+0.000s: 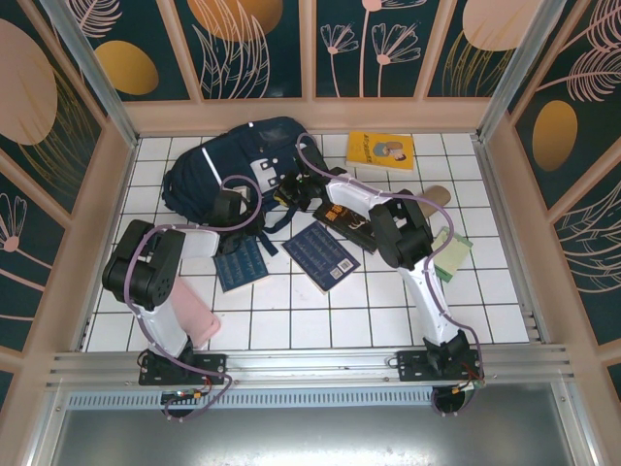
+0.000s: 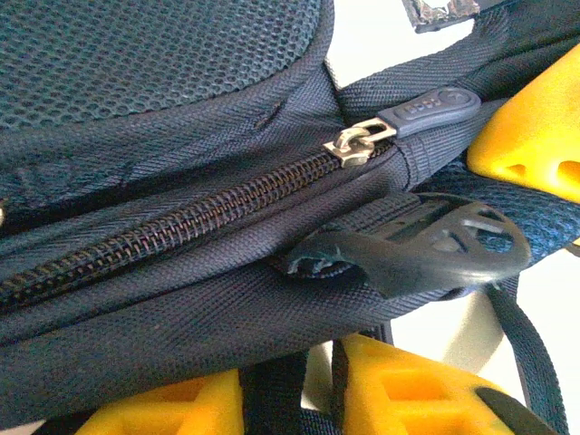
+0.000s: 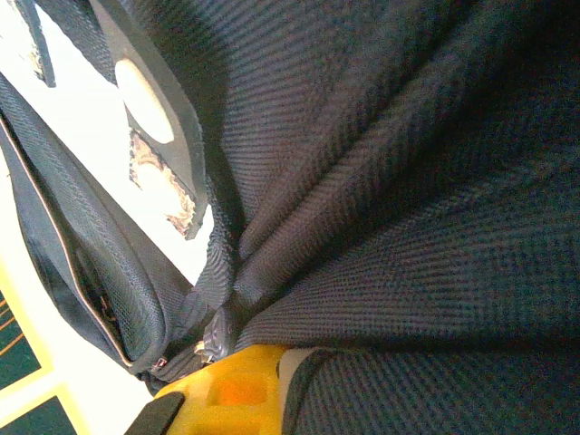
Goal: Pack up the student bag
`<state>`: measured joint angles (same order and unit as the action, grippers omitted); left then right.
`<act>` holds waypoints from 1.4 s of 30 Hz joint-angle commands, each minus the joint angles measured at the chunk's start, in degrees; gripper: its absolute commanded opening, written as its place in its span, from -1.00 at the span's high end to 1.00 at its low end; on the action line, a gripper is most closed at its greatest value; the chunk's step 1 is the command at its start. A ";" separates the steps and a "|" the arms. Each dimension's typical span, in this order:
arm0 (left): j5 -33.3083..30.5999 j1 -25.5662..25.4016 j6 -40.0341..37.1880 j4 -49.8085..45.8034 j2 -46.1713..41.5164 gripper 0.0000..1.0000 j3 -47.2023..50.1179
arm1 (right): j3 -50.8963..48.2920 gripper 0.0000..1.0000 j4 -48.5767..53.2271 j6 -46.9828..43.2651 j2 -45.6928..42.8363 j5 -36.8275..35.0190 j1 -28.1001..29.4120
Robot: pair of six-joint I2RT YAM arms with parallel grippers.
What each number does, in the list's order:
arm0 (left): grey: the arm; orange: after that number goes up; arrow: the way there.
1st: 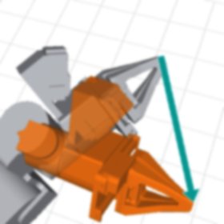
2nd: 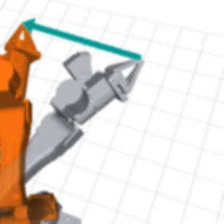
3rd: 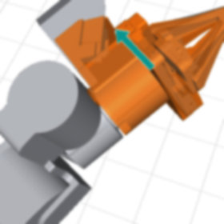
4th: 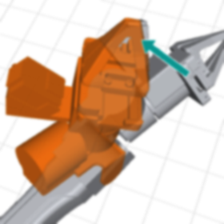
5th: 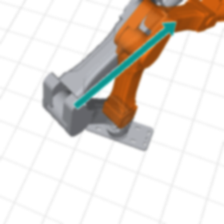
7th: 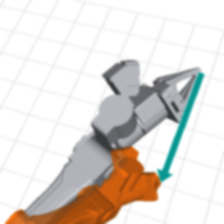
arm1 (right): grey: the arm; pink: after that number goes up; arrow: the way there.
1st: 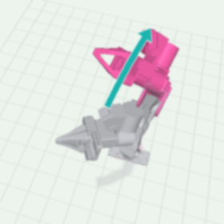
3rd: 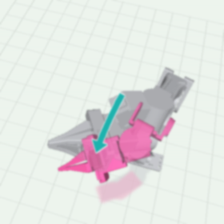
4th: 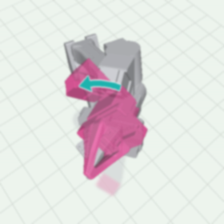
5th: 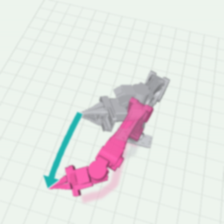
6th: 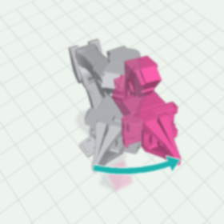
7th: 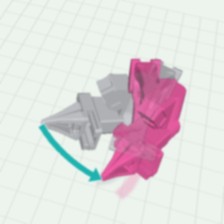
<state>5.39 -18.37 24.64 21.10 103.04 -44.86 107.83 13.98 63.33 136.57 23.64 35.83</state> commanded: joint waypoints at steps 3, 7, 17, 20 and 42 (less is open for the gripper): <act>1.19 0.17 -0.78 -4.06 -2.24 0.37 -1.93 | 0.62 1.00 -3.04 -0.57 1.24 -5.27 -2.87; 2.05 0.13 -0.87 -6.16 -7.37 0.37 -2.68 | 0.71 1.00 -3.09 -0.55 1.26 -5.10 -2.87; 6.65 0.15 0.75 -8.35 -5.17 0.78 -4.44 | 0.71 1.00 -3.59 -0.22 1.42 -4.83 -2.88; 6.47 0.13 1.11 -9.66 -2.41 0.87 -5.22 | 0.72 1.00 -3.50 -0.22 1.37 -4.83 -2.88; 3.81 0.58 1.66 -14.57 1.21 0.54 -7.78 | 0.53 1.00 -3.58 -0.09 1.24 -4.74 -2.67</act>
<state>10.04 -18.26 26.17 8.64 102.91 -51.72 107.83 13.98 63.33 136.57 23.73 35.77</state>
